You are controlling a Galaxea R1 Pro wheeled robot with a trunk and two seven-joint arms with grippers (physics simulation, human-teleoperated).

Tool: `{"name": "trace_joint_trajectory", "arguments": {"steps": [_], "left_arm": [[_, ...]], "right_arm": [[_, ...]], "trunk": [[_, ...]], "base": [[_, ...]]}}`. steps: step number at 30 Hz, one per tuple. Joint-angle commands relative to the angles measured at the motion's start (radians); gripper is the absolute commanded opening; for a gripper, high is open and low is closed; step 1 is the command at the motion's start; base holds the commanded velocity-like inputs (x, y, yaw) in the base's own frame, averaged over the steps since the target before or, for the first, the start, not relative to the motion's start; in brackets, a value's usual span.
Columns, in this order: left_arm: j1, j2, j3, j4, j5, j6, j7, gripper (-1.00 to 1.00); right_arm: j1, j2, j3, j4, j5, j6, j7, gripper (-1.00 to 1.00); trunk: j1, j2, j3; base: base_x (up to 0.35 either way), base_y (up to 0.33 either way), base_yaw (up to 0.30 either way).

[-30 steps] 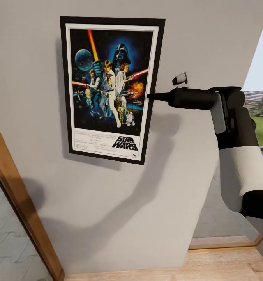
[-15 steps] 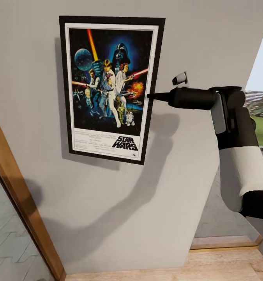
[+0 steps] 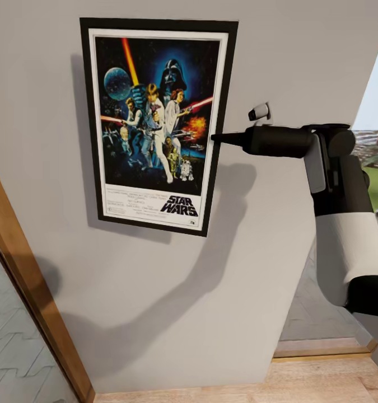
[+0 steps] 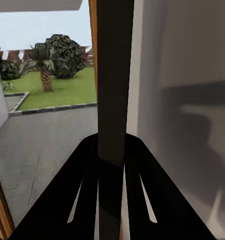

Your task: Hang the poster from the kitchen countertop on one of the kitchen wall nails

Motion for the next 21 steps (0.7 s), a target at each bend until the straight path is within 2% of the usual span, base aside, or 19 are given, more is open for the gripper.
{"name": "trace_joint_trajectory", "arguments": {"steps": [1,21], "left_arm": [[-0.001,0.0,0.008,0.002,-0.003,-0.002,-0.005,1.0],[-0.001,0.0,0.008,0.002,-0.003,-0.002,-0.005,1.0]], "right_arm": [[0.005,-0.001,0.001,0.0,-0.004,0.005,0.001,-1.0],[0.042,-0.002,0.001,-0.024,-0.004,0.003,0.001,-1.0]], "trunk": [[0.0,-0.001,-0.001],[0.0,-0.001,-0.001]], "base": [[0.0,0.0,0.0],[0.0,0.0,0.0]]}}
